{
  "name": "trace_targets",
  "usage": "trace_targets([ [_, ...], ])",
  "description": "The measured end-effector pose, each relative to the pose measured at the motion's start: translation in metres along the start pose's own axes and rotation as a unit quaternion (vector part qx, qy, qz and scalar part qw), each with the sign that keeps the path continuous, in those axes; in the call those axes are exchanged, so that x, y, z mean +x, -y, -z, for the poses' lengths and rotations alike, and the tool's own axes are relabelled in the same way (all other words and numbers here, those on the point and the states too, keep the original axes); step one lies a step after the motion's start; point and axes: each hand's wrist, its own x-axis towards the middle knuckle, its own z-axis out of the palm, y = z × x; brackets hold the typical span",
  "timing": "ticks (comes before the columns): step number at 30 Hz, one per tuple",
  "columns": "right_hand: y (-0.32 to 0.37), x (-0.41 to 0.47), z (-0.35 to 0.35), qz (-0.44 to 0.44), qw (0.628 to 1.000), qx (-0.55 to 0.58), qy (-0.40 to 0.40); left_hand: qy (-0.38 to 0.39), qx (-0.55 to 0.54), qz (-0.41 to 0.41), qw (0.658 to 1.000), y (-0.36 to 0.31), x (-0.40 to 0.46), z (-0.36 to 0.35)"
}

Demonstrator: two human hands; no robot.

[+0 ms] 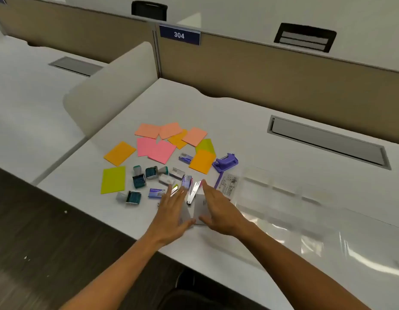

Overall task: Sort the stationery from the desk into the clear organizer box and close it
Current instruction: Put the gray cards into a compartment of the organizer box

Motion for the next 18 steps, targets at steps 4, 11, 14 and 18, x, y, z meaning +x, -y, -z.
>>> trace_targets([
  [4, 0.001, 0.003, -0.012, -0.001, 0.998, -0.054, 0.020, 0.019, -0.017, 0.000, 1.000, 0.005, -0.012, -0.014],
  [11, -0.002, 0.016, -0.025, -0.043, 0.986, -0.136, 0.080, 0.046, 0.046, 0.036, 0.997, 0.017, -0.022, -0.027],
  [14, -0.005, 0.022, -0.029, -0.061, 0.979, -0.167, 0.096, 0.061, 0.040, 0.089, 0.993, 0.017, -0.019, -0.026],
  [18, -0.009, 0.026, -0.032, -0.064, 0.975, -0.190, 0.098, 0.076, 0.042, 0.138, 0.987, 0.013, -0.012, -0.023],
])
